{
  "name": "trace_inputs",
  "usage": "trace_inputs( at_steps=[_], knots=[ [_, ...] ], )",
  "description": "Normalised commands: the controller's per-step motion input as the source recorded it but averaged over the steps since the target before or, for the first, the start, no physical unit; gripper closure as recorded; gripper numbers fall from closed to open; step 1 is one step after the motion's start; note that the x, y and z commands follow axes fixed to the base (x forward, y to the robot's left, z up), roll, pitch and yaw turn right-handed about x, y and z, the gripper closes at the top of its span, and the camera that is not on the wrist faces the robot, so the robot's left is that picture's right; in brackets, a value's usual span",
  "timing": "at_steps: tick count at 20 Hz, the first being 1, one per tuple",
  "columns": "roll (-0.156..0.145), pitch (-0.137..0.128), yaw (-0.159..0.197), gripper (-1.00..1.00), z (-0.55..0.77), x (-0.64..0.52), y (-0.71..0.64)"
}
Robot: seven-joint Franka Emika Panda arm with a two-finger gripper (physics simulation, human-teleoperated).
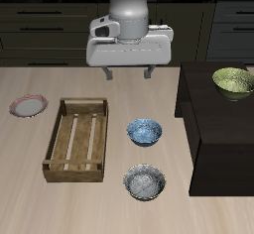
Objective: Place the black bowl in the wooden tray
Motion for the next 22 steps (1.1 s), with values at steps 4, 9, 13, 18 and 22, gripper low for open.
trace_inputs(
  at_steps=[4, 9, 13, 18, 22],
  knots=[
    [-0.003, -0.014, -0.03, -1.0, 0.11, 0.34, -0.07],
    [0.004, -0.004, -0.035, -1.0, 0.14, 0.43, -0.18],
    [-0.017, 0.0, -0.016, -1.0, 0.04, 0.27, -0.12],
    [0.018, 0.003, -0.002, -1.0, 0.03, 0.29, -0.05],
    [0.038, -0.005, 0.029, -1.0, 0.01, 0.26, 0.02]
  ],
)
